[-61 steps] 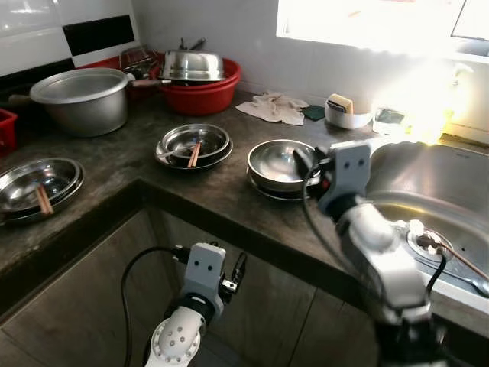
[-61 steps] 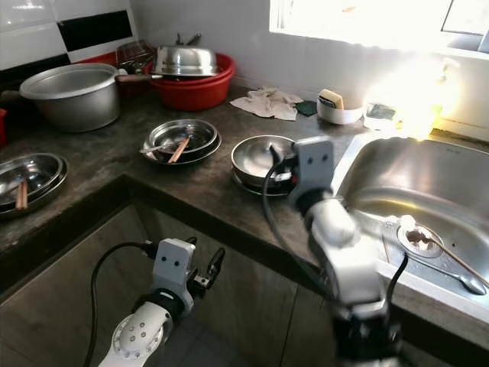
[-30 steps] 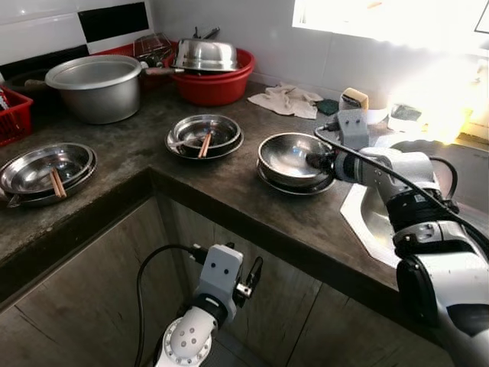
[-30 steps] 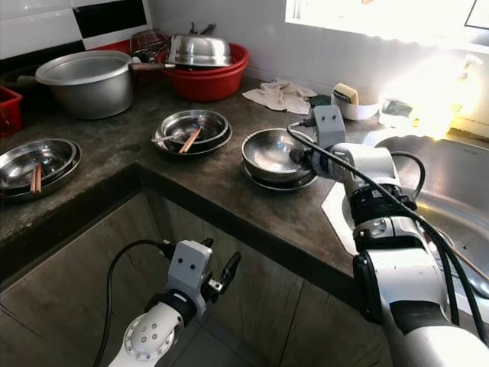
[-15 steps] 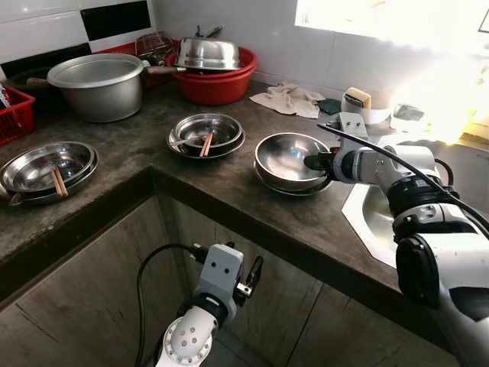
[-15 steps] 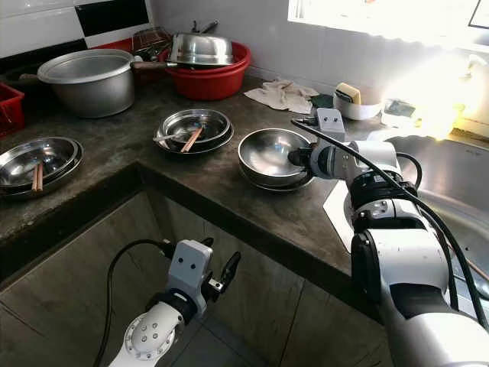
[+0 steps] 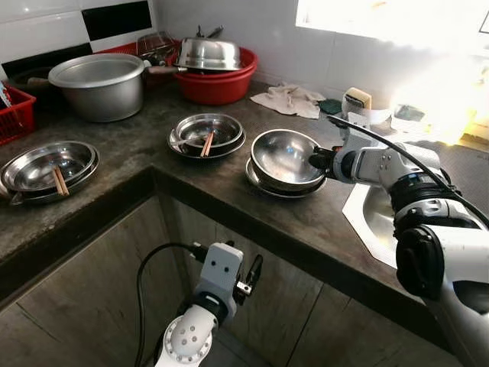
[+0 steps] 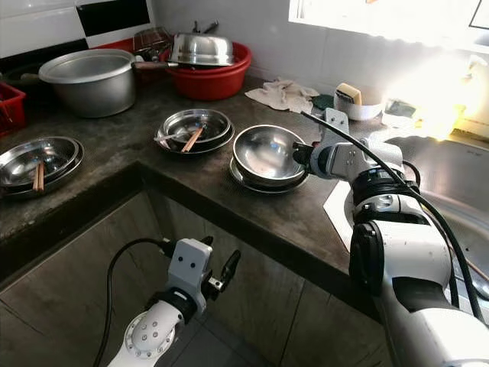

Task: Kitchen organization

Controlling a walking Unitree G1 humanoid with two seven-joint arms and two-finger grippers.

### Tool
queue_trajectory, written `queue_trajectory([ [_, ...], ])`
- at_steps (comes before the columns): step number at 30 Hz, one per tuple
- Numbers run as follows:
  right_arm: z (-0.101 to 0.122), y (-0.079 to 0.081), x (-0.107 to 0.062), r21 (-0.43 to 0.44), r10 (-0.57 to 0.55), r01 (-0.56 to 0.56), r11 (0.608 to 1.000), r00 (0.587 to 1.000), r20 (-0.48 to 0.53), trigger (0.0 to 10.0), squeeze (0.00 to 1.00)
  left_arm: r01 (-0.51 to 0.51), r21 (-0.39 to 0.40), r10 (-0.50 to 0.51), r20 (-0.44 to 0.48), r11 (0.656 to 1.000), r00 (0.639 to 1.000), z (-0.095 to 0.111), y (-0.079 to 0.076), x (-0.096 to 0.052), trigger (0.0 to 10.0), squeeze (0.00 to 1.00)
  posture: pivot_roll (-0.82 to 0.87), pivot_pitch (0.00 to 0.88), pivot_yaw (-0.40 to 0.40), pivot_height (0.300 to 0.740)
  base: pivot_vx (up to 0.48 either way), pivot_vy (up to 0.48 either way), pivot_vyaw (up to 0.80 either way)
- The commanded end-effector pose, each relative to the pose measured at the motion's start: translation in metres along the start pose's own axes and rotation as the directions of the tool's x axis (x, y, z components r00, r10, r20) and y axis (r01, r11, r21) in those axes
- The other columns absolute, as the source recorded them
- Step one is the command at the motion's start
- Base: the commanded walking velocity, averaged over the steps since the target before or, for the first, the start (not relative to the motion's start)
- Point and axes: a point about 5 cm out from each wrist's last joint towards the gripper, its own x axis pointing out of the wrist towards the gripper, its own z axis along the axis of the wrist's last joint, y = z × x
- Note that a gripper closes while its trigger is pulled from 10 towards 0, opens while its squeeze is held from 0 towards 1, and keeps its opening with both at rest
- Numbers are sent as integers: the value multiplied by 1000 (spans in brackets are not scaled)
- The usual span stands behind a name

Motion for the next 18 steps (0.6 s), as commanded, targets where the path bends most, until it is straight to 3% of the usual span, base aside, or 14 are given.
queue_trajectory([
  [1,4,-5,-1,91,-18,12,996,998,65,0,0,1,-1,-1,-6,1000,1000,-2,-1,1,10000,0,147,22,-61,740,0,0,0],
  [5,21,-5,-6,307,19,-113,945,956,293,0,0,-1,-2,1,-7,1000,1000,-2,-1,1,10000,0,150,16,-59,740,0,0,0],
  [6,21,-5,-6,307,19,-113,945,956,293,0,0,-1,-2,1,-7,1000,1000,-2,-1,1,10000,0,150,16,-59,740,0,0,0],
  [9,21,-1,-14,339,6,-173,925,897,442,0,0,0,-3,0,-8,1000,1000,-3,-1,1,10000,0,146,6,-51,740,0,0,0],
  [10,21,-1,-14,339,6,-173,925,897,442,0,0,0,-3,0,-8,1000,1000,-3,-1,1,10000,0,146,6,-51,740,0,0,0],
  [14,11,5,-30,230,-34,-119,966,823,567,0,0,1,-4,-1,-8,1000,1000,-3,-1,1,10000,0,140,2,-47,740,0,0,0],
  [16,11,5,-30,230,-34,-119,966,823,567,0,0,1,-4,-1,-8,1000,1000,-3,-1,1,10000,0,140,2,-47,740,0,0,0],
  [17,8,8,-39,148,-51,-52,988,787,614,0,0,0,-3,0,-6,1000,1000,-3,-1,1,10000,0,141,2,-49,740,0,0,0],
  [18,8,8,-39,148,-51,-52,988,787,614,0,0,0,-3,0,-6,1000,1000,-3,-1,1,10000,0,141,2,-49,740,0,0,0],
])
